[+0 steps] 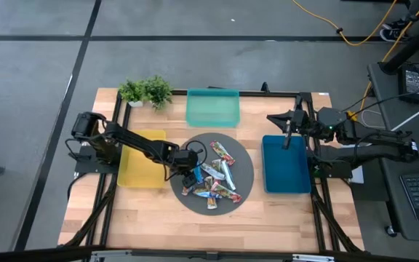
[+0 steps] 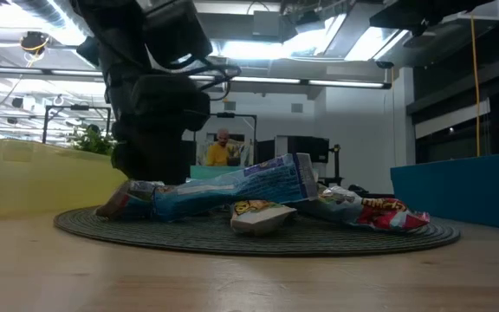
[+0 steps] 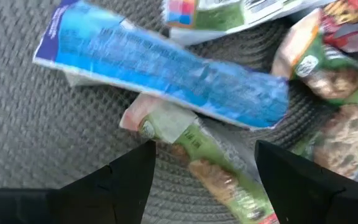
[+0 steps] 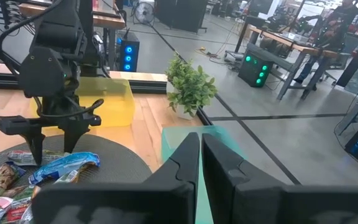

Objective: Pick and place Granola Bars by type
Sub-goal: Put the red granola bar into the yellow bin

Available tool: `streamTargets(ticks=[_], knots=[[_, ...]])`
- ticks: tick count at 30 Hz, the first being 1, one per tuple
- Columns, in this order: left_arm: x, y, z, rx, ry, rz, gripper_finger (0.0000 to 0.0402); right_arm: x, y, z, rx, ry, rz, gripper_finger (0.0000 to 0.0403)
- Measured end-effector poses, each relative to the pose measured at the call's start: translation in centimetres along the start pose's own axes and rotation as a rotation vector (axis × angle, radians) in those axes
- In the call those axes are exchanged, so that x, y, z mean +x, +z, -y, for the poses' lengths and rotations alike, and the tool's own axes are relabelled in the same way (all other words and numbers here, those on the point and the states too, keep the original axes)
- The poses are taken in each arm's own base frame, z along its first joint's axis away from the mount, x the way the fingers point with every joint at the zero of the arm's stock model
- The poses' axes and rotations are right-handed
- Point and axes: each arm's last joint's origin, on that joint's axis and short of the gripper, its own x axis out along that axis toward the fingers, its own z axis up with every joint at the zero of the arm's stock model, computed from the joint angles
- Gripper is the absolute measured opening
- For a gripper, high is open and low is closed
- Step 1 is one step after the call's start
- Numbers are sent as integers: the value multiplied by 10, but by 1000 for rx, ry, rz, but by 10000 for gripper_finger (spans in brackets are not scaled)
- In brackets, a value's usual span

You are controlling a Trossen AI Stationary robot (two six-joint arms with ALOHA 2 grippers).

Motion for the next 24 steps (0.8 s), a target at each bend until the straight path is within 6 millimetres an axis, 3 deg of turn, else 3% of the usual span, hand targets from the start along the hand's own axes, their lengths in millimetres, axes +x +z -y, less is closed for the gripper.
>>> streamTargets(ticks=[6, 10, 24], knots=[[2, 0, 0, -34, 4, 5, 263, 0, 0, 0, 0, 2, -1, 23], [2, 0, 0, -36, 7, 4, 241, 0, 0, 0, 0, 2, -1, 23], [2, 0, 0, -46, 1, -2, 70, 0, -1, 0, -2, 3, -7, 23]])
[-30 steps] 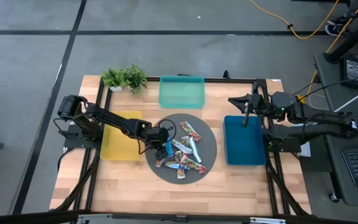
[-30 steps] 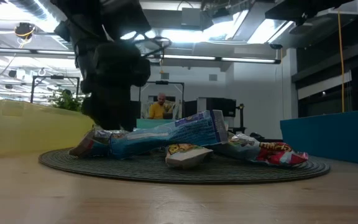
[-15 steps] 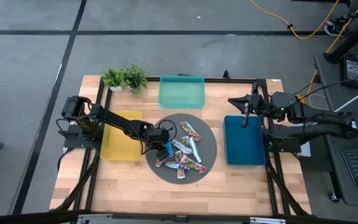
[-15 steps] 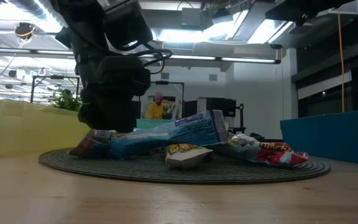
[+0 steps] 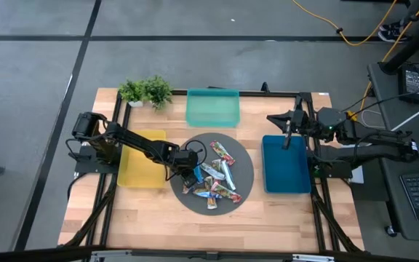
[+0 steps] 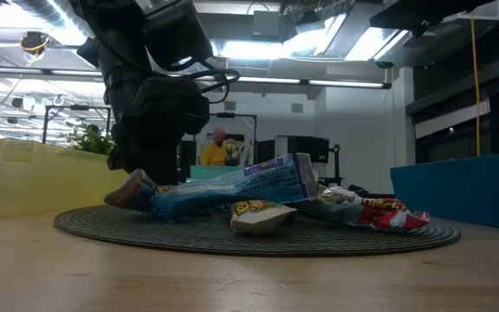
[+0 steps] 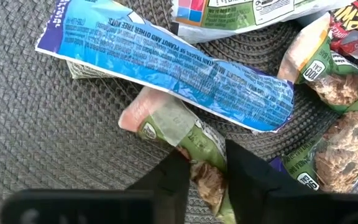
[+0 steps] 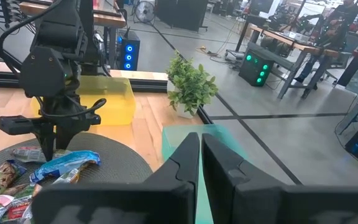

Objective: Pick and place Granola Bars by type
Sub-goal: Put the red granola bar into the yellow bin

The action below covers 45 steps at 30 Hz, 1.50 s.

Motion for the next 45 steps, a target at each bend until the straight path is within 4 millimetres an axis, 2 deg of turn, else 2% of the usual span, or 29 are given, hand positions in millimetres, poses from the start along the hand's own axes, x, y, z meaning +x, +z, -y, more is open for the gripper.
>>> streamTargets(ticks=[5, 11, 24, 33, 39, 45], knots=[[-2, 0, 1, 0, -21, -16, 34, 0, -1, 0, -4, 3, -15, 23], [-11, 2, 5, 3, -55, -21, 28, 0, -2, 0, -5, 3, -19, 23], [-58, 36, 33, 159, 44, -24, 27, 3, -3, -1, -9, 4, -34, 23], [-86, 52, 38, 198, 123, -40, 25, 4, -3, -2, 15, 5, -37, 23], [-120, 53, 41, 251, 209, -117, 22, 4, -3, -2, 13, 5, -37, 23], [-173, 37, 28, 222, 331, -172, 23, 4, -3, -2, 9, 5, -37, 23]])
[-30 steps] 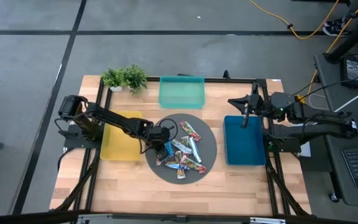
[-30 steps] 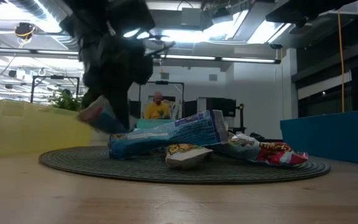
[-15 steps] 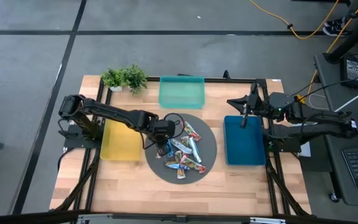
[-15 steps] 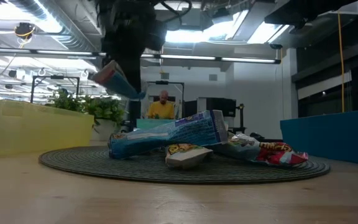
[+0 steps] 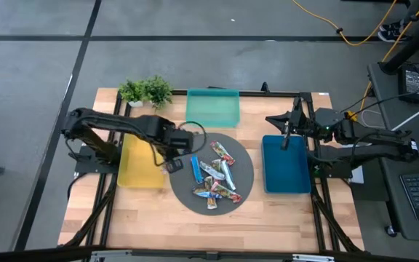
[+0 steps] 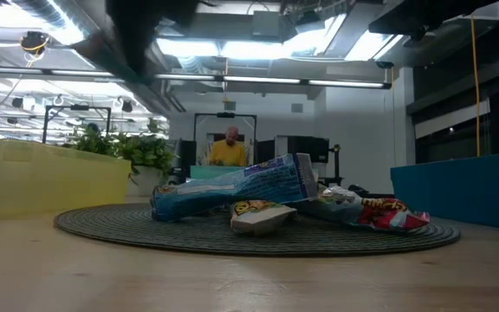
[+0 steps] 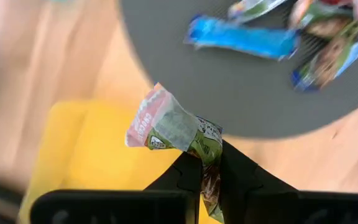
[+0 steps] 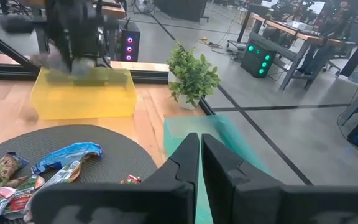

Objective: Pick and place Granola Bars by type
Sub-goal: Put the red granola bar into the yellow bin

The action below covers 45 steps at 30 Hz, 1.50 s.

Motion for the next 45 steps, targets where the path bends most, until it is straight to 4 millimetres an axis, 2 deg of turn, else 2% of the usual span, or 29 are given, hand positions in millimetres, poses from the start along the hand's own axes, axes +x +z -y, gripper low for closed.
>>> streamTargets(ticks=[6, 11, 19, 31, 35, 45], knots=[[-42, -38, -29, -122, 11, 35, 22, 0, 0, 0, 0, 0, 0, 23], [-62, -56, -45, -218, 11, 127, 22, 0, 0, 0, 0, 0, 0, 23], [-67, -64, -50, -233, 14, 146, 22, 0, 0, 0, 5, -1, 0, 23], [-67, -62, -53, -187, 56, 172, 22, 0, 0, 0, 8, -2, 0, 23], [-55, -63, -53, -160, 112, 148, 22, 0, 0, 0, 8, -2, 1, 23], [7, -78, -54, -113, 220, -82, 22, 0, 0, 0, 5, -2, 0, 23]])
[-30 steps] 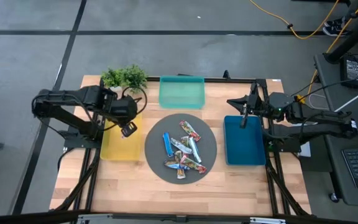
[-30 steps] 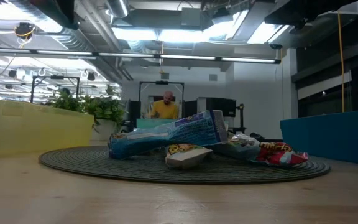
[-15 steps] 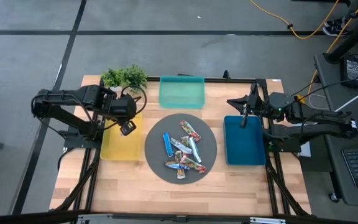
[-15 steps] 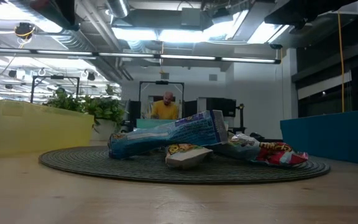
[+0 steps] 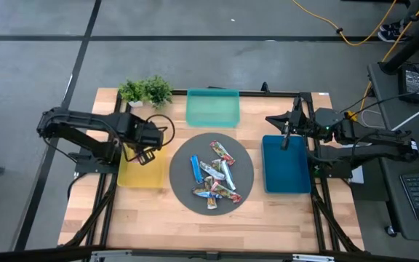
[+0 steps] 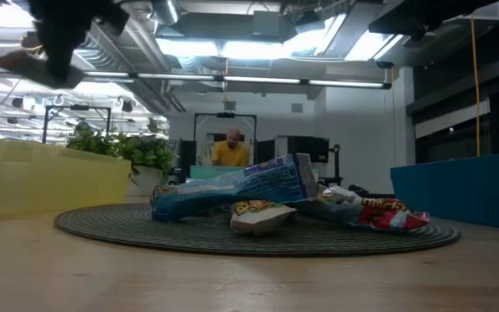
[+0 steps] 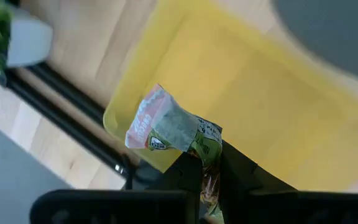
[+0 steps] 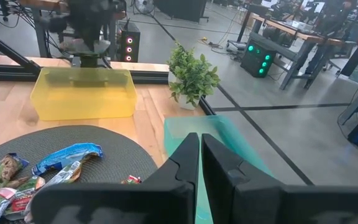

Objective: Pick and place Granola Bars by type
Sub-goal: Put the red granola bar into the yellow bin

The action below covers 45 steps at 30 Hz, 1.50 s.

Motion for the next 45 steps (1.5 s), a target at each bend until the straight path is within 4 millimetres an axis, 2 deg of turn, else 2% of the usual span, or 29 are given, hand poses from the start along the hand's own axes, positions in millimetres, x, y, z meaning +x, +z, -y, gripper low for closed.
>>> streamTargets(ticks=[3, 10, 16, 27, 45], knots=[[16, -2, 3, 2, 10, -26, 22, 0, 0, 0, -1, 0, 0, 23], [50, 3, 18, 6, -64, 31, 22, 1, 0, 0, 34, -1, -3, 23], [73, 1, 24, 3, -92, 46, 22, 4, -2, -1, 76, 3, -21, 23], [102, -5, 29, 27, -124, 53, 22, 10, -4, -4, 95, 30, -51, 23], [132, -17, 28, 31, -129, 20, 22, 11, -4, -5, 89, 41, -55, 23]])
